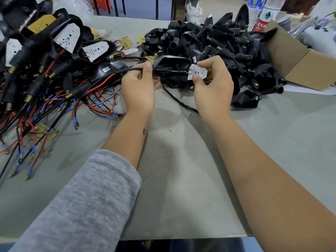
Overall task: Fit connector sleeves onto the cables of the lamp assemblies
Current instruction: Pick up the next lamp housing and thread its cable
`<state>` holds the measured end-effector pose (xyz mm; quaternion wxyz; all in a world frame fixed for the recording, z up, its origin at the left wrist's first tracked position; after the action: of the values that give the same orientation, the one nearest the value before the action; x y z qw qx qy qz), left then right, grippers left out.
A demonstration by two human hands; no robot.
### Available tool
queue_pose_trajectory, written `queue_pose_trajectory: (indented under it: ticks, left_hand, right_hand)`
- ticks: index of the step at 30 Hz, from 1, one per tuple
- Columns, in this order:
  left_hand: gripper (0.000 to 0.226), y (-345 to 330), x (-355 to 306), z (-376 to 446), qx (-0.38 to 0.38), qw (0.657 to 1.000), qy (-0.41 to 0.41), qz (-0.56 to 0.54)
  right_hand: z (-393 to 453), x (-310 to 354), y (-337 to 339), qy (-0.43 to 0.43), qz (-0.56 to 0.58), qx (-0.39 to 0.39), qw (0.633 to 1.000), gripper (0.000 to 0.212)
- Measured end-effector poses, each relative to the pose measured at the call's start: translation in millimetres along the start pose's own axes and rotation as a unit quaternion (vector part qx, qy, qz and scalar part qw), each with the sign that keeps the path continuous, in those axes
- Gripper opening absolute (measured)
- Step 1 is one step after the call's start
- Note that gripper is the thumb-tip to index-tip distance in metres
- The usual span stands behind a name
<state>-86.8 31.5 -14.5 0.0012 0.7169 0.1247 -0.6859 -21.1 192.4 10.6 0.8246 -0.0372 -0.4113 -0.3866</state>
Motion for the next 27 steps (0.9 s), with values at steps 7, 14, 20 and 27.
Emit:
queue_pose_trajectory:
  ticks: [7, 14, 20, 27]
  left_hand:
    - [0.042, 4, 2, 2, -0.039, 0.996, -0.015, 0.079]
    - [0.03, 12, -6, -1, -0.079, 0.994, -0.046, 0.063]
    - [0.03, 9, -9, -5, -0.067, 0.989, -0.1, 0.082]
    - [0.02, 2, 2, 1, -0.014, 0.999, -0.022, 0.031]
  right_hand:
    - [-2, 5, -4, 0.049, -0.086, 0.03, 0.995, 0.017]
    - [-6, 10, -4, 0.032, -0.004, 0.004, 0.999, 0.005]
    - [-5, 12, 0, 0.031, -0.014, -0.022, 0.999, 0.002]
    - [-5, 13, -2, -0.004, 0.05, -0.003, 0.999, 0.02]
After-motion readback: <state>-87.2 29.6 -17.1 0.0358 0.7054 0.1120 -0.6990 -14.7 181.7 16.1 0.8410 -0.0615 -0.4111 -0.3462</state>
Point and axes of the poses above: each hand's wrist, its own z-axis towards the middle knuckle, its own y-axis out of the back of the hand, x = y × z, the point moved 5 cm from there along z, towards the middle knuckle, and after that the axes turned 11 degrees about y, right-handed, at the moved point
